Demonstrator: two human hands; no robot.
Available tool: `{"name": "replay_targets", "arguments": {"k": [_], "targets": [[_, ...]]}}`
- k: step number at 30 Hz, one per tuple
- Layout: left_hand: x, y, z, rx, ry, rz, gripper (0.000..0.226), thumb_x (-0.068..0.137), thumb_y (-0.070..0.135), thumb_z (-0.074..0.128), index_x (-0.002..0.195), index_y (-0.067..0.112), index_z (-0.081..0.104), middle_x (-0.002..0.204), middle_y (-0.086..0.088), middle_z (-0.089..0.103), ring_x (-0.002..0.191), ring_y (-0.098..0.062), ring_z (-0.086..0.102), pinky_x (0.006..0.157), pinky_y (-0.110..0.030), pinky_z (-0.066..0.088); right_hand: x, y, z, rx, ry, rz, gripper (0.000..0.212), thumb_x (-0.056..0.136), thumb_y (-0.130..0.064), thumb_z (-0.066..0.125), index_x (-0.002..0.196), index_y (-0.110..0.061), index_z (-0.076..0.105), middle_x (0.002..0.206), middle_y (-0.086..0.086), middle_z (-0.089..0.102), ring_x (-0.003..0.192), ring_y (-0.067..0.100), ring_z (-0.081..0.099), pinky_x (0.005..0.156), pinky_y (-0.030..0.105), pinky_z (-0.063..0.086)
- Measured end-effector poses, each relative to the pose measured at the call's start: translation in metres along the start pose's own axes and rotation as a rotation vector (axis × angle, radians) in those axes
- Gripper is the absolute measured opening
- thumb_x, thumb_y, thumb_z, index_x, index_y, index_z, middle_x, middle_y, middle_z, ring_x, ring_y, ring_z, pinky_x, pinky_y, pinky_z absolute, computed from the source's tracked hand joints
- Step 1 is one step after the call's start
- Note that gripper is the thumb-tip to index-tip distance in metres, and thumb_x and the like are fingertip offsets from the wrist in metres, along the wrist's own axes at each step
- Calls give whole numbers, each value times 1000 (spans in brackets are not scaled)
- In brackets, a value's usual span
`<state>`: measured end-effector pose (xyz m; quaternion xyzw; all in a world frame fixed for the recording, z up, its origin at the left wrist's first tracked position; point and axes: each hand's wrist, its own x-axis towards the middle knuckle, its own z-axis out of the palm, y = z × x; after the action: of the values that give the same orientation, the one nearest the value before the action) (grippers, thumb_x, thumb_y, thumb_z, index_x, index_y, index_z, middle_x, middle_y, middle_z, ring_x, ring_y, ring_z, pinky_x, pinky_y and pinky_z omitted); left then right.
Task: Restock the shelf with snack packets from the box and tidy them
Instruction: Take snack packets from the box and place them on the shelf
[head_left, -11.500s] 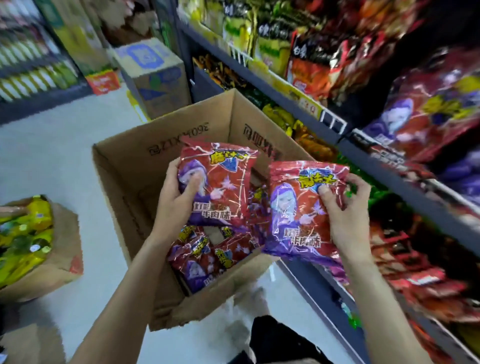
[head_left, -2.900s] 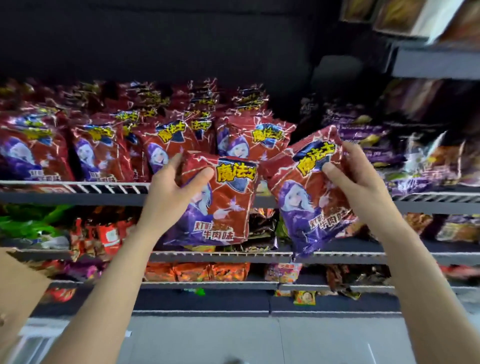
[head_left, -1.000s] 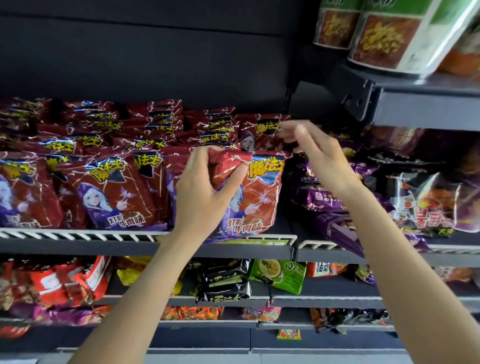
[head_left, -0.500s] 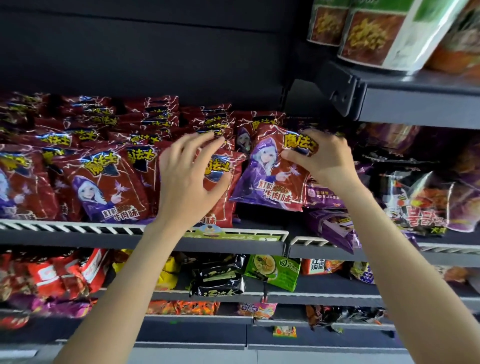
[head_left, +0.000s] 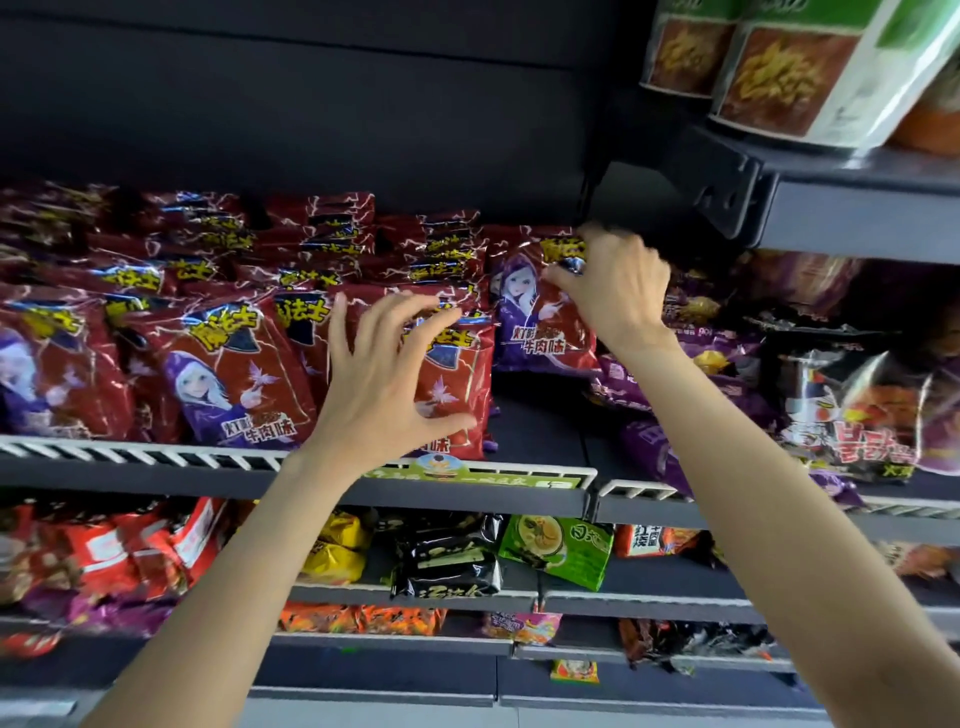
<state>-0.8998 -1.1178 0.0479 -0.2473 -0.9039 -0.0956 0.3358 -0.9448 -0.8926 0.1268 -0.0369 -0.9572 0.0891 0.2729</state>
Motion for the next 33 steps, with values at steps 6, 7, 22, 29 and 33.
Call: {"name": "replay_targets", "arguments": {"k": [6,7,22,29,33], "targets": [[-5,5,-1,80,-46,25,122,51,77,68,147,23,17,153,-7,15,143,-28,12,105,-69,-3,9,-11,5,-50,50,-27,47,85,-44,65,119,-12,58,110,13,63,101,38,61,69,34,38],[-4,5,0,86,-44,23,122,50,77,69,147,24,17,154,-8,14,143,-28,11,105,-70,-2,8,-9,4,-37,75,-25,48,85,-44,65,120,-13,57,111,12,63,101,38,61,70,35,41],[-3,2,3,74,-54,31,108,56,76,63,145,30,24,154,-10,14,143,-31,13,105,-66,7,-14,5,15,212,758,-238,33,90,-35,65,106,-6,66,94,7,65,81,18,63,52,22,45],[-3,2,1,55,-78,12,109,56,74,68,146,30,25,155,-9,12,143,-30,12,103,-68,14,-9,23,18,135,808,-203,32,91,-37,64,104,-8,66,93,6,66,81,17,62,53,26,49],[-3,2,1,42,-78,12,110,56,72,70,146,30,24,154,-9,13,143,-30,13,102,-68,14,-8,22,20,78,751,-255,29,89,-34,65,104,-10,65,93,6,65,81,20,62,51,27,49]]}}
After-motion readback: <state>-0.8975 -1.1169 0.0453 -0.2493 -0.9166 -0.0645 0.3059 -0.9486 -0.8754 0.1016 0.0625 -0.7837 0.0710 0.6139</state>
